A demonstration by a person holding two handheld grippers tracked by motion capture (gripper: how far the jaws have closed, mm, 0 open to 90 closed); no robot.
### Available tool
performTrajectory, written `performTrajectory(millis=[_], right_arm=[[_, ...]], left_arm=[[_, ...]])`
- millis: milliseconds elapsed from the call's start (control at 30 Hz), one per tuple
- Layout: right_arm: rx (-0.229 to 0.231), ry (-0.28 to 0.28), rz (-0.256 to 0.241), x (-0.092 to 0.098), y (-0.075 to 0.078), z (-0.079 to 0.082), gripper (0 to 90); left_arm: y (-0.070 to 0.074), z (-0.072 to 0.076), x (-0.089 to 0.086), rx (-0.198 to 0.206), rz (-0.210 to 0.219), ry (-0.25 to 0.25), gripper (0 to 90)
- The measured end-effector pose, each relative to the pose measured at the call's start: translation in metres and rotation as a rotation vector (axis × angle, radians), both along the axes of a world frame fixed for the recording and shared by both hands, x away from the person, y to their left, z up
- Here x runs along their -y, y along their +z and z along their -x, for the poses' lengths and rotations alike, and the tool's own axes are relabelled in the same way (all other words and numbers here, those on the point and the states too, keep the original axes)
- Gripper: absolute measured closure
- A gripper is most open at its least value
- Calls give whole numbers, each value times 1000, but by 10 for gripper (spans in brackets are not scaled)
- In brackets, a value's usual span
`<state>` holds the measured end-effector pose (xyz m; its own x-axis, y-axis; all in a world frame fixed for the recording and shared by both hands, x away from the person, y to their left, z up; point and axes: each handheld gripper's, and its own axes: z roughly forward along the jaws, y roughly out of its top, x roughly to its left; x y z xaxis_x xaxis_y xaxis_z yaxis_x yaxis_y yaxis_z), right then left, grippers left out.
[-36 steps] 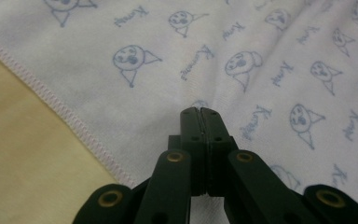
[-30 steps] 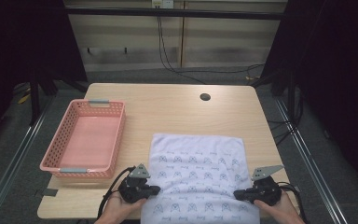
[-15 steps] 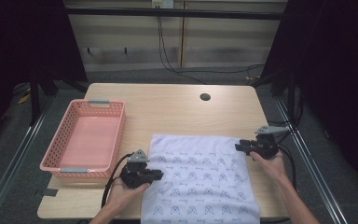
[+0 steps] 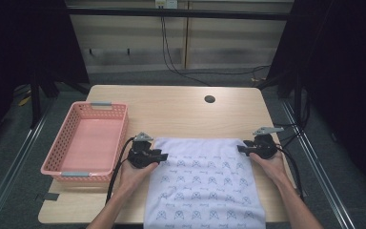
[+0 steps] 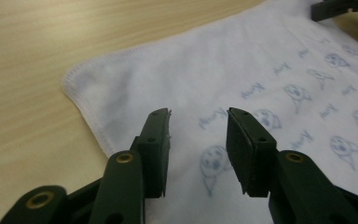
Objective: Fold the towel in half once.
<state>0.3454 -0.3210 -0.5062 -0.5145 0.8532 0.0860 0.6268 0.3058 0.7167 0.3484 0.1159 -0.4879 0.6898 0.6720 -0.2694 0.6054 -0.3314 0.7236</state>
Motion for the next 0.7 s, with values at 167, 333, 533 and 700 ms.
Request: performTrajectory(millis=[167, 333, 533, 700], right_arm=[[-25, 6, -58, 3, -1, 2, 842], [-40, 14, -77, 4, -1, 0, 856], [-41, 21, -81, 5, -1, 0, 855], [-40, 26, -84, 5, -2, 0, 854]], left_arm=[[-3, -14, 5, 12, -7, 44, 542], [-6, -27, 5, -12, -39, 69, 481], [-10, -35, 7, 5, -96, 94, 429], [-13, -40, 1, -3, -94, 127, 413]])
